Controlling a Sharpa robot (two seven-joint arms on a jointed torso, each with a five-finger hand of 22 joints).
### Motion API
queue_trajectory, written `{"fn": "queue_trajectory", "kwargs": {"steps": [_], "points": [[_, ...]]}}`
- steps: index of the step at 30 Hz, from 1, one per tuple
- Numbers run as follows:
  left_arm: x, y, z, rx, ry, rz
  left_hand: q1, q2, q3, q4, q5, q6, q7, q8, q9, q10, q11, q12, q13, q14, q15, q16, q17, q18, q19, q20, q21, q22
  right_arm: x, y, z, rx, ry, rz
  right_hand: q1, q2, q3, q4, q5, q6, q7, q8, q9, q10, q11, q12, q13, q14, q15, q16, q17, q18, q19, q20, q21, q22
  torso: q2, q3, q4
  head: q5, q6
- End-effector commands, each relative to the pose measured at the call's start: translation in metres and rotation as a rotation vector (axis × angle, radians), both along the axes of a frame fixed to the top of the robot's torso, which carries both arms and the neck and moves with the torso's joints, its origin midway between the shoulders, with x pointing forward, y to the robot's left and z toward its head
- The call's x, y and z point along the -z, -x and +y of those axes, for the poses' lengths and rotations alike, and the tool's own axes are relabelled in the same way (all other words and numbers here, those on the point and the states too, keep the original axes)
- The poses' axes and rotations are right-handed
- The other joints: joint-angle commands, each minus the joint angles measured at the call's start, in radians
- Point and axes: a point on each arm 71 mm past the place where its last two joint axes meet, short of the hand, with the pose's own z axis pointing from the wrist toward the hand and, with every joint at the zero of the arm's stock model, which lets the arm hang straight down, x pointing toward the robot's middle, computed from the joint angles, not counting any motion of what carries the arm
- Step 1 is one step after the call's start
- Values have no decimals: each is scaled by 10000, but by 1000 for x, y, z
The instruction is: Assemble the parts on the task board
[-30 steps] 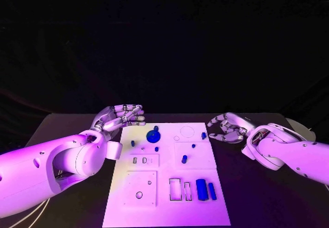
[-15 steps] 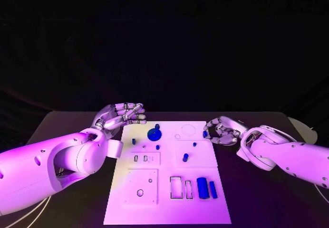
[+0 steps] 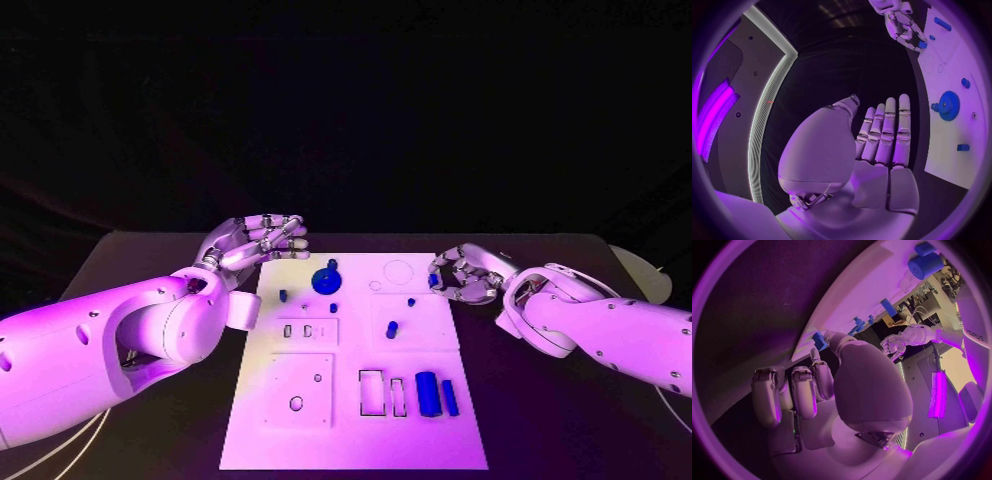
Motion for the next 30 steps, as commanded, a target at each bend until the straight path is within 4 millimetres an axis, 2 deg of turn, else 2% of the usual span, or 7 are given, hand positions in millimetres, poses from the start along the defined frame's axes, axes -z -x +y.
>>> {"fn": "queue_trajectory", "kwargs": {"steps": [1,3,6,11,26,30], "points": [[-1,1,-2,208,63,-82,1,-92,45,-12,-29,20,188,-9,-5,41,-7,-51,-2,-23,13,30,10,104,-62,19,43,17,1,0,1,13,97,29,-15,82,62,-29,11,142,-31,94,32,77,12,66,709,947,67,60,2225,-69,622,27,59,2182,-11,-1,0,-9,-6],[-1,1,-3,210,61,-77,-1,-98,55,-18,-29,17,188,-11,-6,43,-6,-63,-3,-29,13,29,20,103,-81,22,47,20,2,-1,1,19,107,42,-34,108,88,-42,-7,319,-66,190,74,102,-14,91,735,949,50,62,2233,-71,628,20,63,2188,-14,-7,6,-22,-6],[-1,1,-2,212,58,-67,-1,-98,55,-18,-29,17,188,-11,-6,43,-6,-63,-3,-29,13,29,20,103,-81,22,47,20,2,-1,0,29,121,49,-45,194,167,-113,-52,788,-223,488,203,146,-144,129,775,949,-49,63,2235,-75,645,-49,78,2209,-15,-11,13,-33,-1],[-1,1,-2,211,49,-54,-1,-98,55,-18,-29,17,188,-11,-6,43,-6,-63,-3,-29,13,29,20,103,-81,22,47,20,2,-1,1,-6,120,54,-28,318,243,-199,-91,1114,-391,770,337,194,-288,163,816,950,-171,64,2239,-82,666,-153,96,2233,-10,-6,7,-21,11],[-1,1,-2,209,28,-42,-6,-99,63,-18,-29,13,191,-13,-7,42,-4,-72,-4,-35,15,26,27,103,-94,25,51,22,1,-3,3,187,155,-161,-39,405,299,-271,-144,1213,-477,934,426,254,-372,202,869,953,-253,67,2252,-100,715,-240,143,2286,-7,-5,7,-68,-36],[-1,1,-2,213,26,-35,-6,-99,63,-18,-29,13,191,-13,-7,42,-4,-72,-4,-35,15,26,27,103,-94,25,51,22,-1,-2,4,364,102,-355,-76,463,338,-285,-16,1232,-516,1003,467,286,-410,221,892,957,-290,70,2265,-109,741,-279,170,2314,-12,0,9,-75,-38]]}}
